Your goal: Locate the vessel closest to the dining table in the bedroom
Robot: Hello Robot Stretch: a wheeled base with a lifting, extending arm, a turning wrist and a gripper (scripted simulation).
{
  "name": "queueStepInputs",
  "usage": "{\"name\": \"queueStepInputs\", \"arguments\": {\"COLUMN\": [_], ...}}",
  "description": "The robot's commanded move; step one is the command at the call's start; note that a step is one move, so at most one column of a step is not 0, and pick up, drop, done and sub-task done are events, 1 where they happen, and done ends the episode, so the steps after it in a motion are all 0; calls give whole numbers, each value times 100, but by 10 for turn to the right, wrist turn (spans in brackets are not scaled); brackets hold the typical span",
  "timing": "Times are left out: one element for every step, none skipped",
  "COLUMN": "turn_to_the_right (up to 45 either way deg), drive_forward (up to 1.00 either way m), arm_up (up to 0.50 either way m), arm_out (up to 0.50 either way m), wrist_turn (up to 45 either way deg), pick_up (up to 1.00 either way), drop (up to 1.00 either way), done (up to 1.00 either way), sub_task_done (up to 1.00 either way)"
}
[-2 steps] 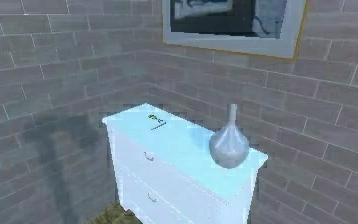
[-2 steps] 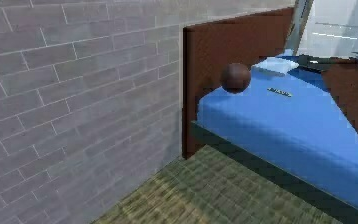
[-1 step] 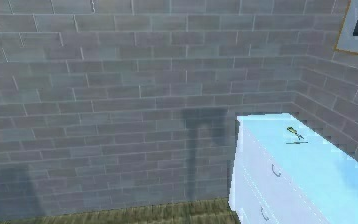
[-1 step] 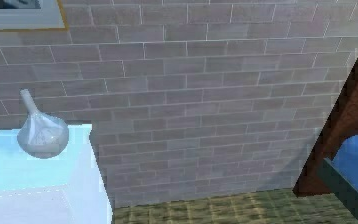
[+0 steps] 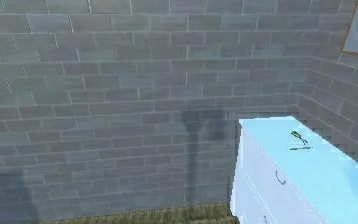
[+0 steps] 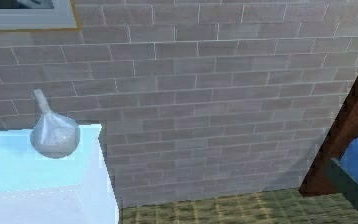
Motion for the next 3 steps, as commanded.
{"name": "queueStepInputs", "arguments": {"turn_to_the_right": [450,120,0], "drive_forward": [0,0,0], "arm_up": [0,0,0], "arm_out": [0,0,0], "wrist_turn": [0,0,0], "pick_up": [0,0,0], "drop": [0,0,0], "done": [0,0,100], "sub_task_done": [0,0,0]}}
